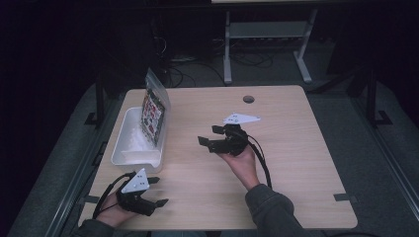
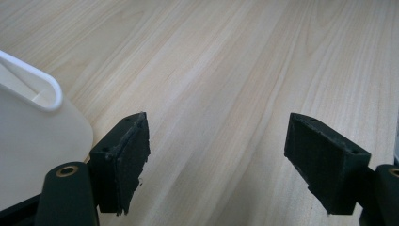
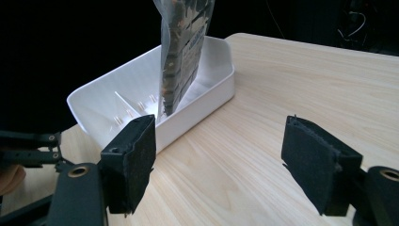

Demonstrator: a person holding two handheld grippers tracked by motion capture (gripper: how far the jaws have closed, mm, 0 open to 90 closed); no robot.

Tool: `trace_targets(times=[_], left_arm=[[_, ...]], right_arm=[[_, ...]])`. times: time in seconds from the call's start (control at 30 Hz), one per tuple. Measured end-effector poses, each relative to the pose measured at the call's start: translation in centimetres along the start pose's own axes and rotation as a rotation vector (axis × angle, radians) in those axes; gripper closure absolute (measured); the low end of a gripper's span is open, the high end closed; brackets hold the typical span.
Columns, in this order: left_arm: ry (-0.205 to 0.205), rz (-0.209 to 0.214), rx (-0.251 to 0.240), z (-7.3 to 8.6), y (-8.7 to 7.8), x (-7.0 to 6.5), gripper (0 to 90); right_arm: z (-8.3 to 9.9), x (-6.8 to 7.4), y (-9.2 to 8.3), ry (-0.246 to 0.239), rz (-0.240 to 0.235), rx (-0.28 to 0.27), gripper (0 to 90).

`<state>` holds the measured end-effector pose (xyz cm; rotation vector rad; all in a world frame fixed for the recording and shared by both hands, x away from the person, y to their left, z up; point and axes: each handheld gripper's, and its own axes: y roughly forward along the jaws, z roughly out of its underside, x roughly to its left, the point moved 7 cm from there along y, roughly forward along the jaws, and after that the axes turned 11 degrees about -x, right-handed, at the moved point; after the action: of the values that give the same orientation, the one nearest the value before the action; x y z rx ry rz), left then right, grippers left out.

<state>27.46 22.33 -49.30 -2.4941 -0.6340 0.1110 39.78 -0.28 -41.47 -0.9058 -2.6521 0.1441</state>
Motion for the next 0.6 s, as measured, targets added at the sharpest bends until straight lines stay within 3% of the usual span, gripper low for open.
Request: trace_targets(times=[0.27,0.6], left_arm=[[-0.005,0.002,-0.005,0.0,0.0,0.0,21.5],[-0.007,0.004,-0.003,0.0,0.1,0.0,21.3]], right_arm=[[0.5,-0.6,-2.1,0.010,-0.017,0.023,26.8],[1.8,-1.5,-4.5,0.025,-0.002,0.033,26.4]])
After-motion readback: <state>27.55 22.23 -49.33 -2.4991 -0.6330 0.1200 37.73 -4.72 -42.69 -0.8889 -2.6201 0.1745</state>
